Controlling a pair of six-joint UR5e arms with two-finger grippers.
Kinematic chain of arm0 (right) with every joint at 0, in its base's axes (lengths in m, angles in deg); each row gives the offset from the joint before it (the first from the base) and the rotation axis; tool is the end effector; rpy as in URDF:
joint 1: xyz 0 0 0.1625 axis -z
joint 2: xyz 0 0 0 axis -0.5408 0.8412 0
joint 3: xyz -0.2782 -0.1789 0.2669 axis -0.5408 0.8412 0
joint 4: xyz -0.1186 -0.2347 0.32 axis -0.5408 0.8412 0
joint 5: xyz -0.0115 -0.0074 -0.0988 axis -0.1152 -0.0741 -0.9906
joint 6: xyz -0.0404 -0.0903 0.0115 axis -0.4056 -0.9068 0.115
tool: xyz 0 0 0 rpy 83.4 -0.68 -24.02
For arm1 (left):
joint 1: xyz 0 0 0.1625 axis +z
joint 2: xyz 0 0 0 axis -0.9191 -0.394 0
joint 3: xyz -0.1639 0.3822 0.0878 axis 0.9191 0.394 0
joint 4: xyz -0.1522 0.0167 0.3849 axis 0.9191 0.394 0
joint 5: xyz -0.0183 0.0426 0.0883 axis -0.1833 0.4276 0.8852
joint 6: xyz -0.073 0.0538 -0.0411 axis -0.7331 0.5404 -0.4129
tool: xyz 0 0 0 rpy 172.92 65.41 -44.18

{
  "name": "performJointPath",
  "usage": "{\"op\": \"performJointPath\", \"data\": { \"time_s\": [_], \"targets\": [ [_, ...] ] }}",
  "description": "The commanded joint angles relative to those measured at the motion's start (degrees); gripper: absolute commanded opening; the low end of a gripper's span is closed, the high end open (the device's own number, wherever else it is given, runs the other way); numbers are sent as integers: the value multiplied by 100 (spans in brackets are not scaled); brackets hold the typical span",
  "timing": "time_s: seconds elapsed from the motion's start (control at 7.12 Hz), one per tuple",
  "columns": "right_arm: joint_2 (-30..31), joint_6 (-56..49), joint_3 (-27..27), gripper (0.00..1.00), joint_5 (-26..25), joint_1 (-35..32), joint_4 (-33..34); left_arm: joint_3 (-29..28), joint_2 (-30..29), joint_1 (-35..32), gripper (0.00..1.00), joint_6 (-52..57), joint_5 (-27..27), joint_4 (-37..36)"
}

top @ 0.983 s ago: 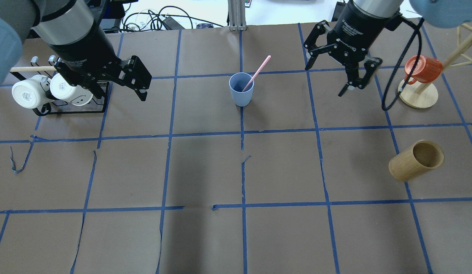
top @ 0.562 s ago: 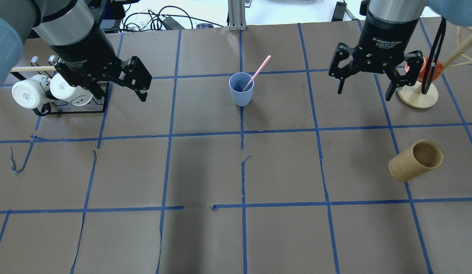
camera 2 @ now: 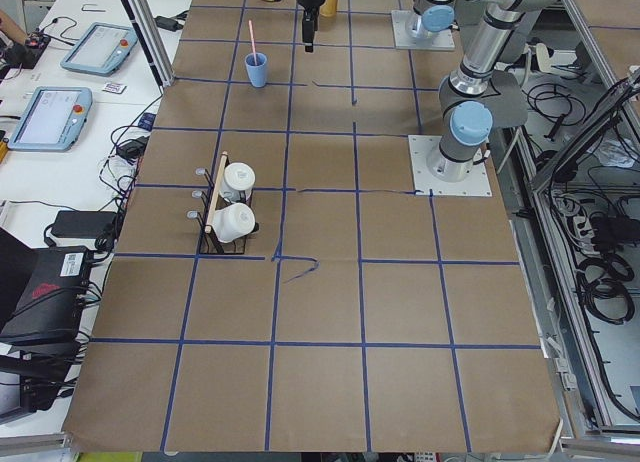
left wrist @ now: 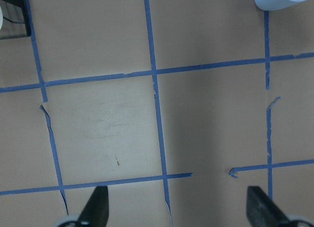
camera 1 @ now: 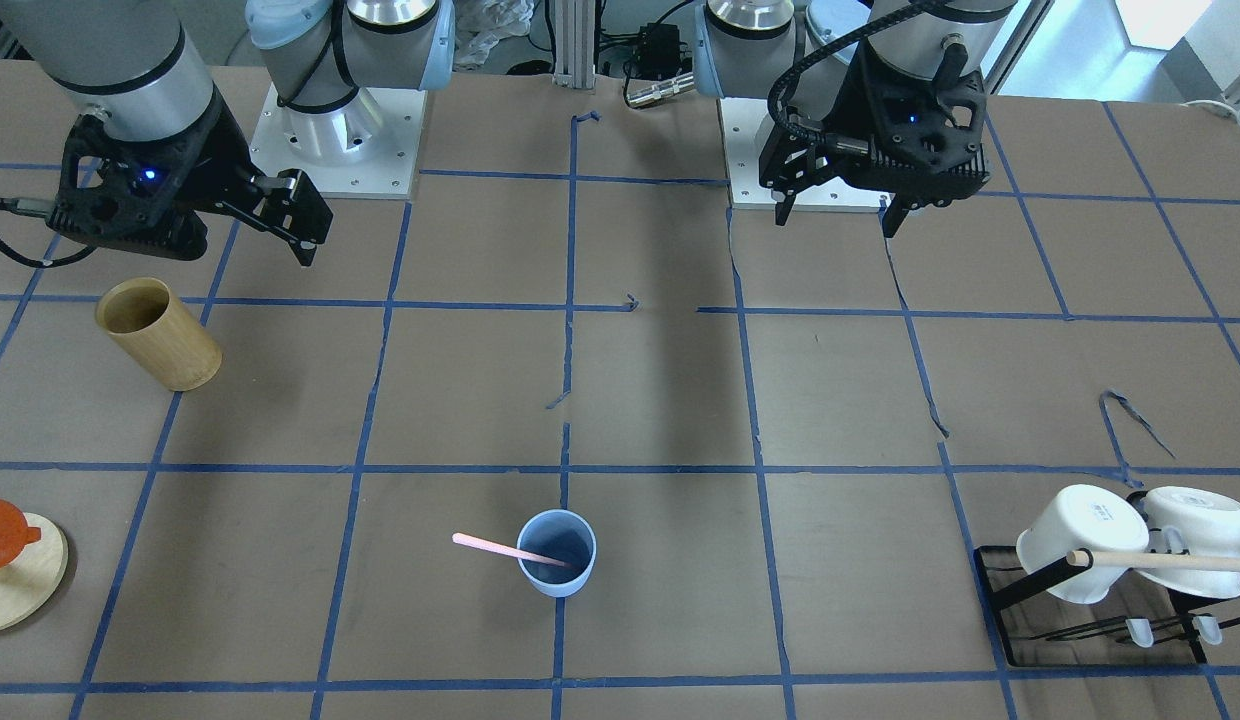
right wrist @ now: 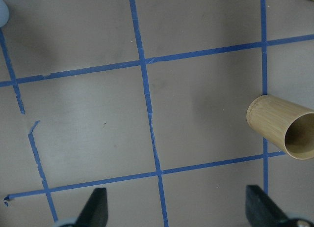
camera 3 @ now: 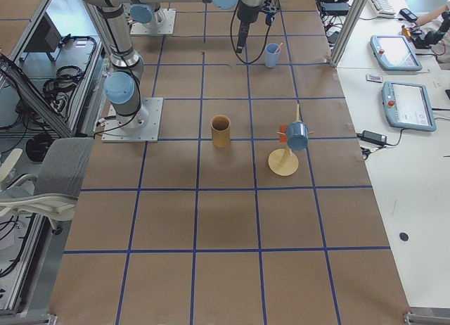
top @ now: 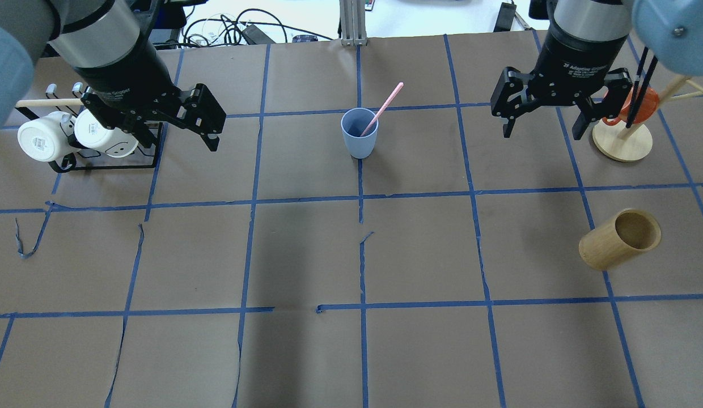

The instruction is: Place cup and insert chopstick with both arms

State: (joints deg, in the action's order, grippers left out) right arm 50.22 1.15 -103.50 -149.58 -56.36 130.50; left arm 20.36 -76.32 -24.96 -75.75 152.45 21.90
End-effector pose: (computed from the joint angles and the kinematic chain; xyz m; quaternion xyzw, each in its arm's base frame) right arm 0.1213 -0.4913 0.4894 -0.0603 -0.9970 -0.0417 0.0237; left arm -0.1481 -0.4719 0.5163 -0.0490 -0.9988 -0.0074 0.0011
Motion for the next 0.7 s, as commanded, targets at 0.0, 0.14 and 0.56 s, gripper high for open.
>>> {"op": "performJointPath", "data": {
  "time_s": [0.0, 0.14, 0.56],
  "targets": [
    [404, -113, -238, 100, 12, -37, 139, 0, 0, 0, 100, 0, 2, -7],
    [405, -95, -247, 100, -40, -185, 156, 0, 0, 0, 100, 0, 2, 2],
    [379, -51, -264, 100, -14, -301, 165, 0, 0, 0, 100, 0, 81, -7]
  ]
}}
